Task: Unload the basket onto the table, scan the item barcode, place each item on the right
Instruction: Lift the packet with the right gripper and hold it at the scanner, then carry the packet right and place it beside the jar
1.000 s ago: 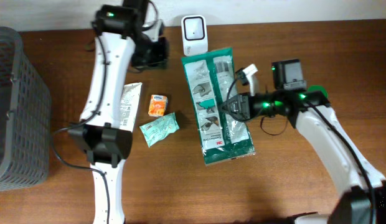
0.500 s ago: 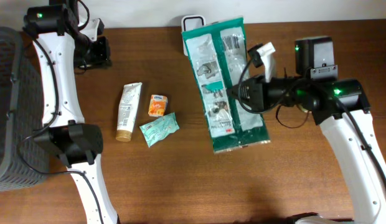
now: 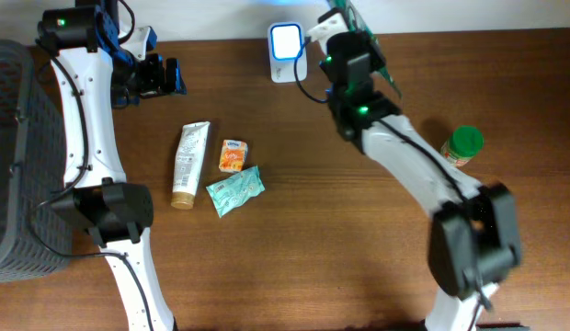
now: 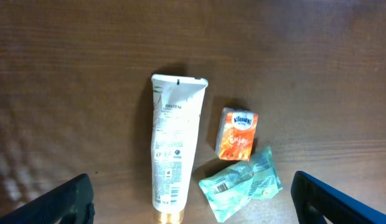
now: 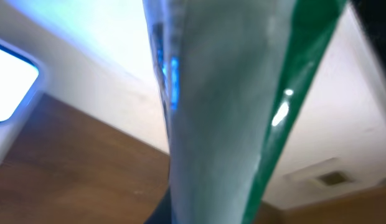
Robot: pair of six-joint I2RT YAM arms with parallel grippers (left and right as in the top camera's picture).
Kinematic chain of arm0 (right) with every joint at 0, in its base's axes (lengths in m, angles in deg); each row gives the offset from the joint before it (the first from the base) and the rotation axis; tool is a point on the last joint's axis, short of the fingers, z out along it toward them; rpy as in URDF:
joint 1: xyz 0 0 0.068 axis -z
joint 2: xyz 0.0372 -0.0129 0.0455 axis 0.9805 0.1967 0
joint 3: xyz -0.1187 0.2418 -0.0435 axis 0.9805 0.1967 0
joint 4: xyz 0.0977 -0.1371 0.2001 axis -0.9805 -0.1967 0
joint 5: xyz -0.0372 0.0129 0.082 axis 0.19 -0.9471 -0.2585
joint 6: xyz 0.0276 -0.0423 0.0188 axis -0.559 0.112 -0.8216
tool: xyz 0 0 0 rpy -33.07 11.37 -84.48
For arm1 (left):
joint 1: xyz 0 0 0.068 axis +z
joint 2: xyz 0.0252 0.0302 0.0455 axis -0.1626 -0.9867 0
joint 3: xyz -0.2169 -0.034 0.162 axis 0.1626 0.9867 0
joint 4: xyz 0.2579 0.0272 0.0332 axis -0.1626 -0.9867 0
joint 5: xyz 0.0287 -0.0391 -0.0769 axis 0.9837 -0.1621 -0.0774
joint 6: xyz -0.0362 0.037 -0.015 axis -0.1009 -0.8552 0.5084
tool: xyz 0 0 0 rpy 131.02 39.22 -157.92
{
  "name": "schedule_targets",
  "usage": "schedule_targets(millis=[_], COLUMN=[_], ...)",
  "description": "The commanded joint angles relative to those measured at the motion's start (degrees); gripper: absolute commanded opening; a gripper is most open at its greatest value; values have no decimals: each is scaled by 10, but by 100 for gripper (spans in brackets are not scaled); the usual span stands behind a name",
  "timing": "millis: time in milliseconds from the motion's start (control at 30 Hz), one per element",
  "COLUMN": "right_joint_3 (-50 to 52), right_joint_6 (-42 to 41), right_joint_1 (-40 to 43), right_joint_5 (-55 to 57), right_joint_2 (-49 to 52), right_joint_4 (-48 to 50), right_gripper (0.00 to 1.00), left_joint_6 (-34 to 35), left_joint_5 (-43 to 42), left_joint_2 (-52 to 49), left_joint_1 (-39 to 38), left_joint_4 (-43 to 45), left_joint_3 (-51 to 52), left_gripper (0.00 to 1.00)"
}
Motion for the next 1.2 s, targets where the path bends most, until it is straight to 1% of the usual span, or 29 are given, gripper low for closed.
schedule_targets(millis=[0,67,100,133,200,300,567,633,667,767,800,900,1033,1100,1133,1167], right_joint_3=[-7,-7,-7,-7,-7,-7,-7,-7,-7,-7,-7,-7,-7,-7,-7,-7], right_joint_6=[219,257,273,308,346,347,347,347,347,347,347,347,346,324,302,273], right_joint_1=[-8,-8,-8,-8,-8,-8,-8,-8,-10,-15,-16,-16,-16,-16,-16,-17], right_joint_5=[102,111,110,88,45,24,46,47,49,77,76,86,85,82,76,61], right_joint_2=[78,124,136,159,178,188,188,188,188,187,184,164,119,93,71,40], right_joint_4=[101,195,222,262,270,270,271,287,307,430,444,439,408,382,338,259], right_gripper=[4,4,4,4,4,4,4,4,4,4,4,4,4,4,4,4], left_joint_6=[-3,-3,-3,-3,-3,-3,-3,-3,-3,-3,-3,-3,-3,-3,-3,-3], left_joint_5=[2,2,2,2,2,2,2,2,2,2,2,2,2,2,2,2], left_joint_2=[13,13,13,13,13,13,13,13,13,13,13,13,13,13,13,13], left_joint_1=[0,0,0,0,0,0,0,1,1,0,0,0,0,1,1,1], left_joint_4=[0,0,-1,-1,-1,0,-1,-1,0,0,0,-1,-1,-1,-1,-1], left_joint_3=[-11,-11,-11,-11,-11,-11,-11,-11,-11,-11,-11,-11,-11,-11,-11,-11], left_gripper=[99,99,99,99,99,99,99,99,99,99,99,99,99,99,99,99])
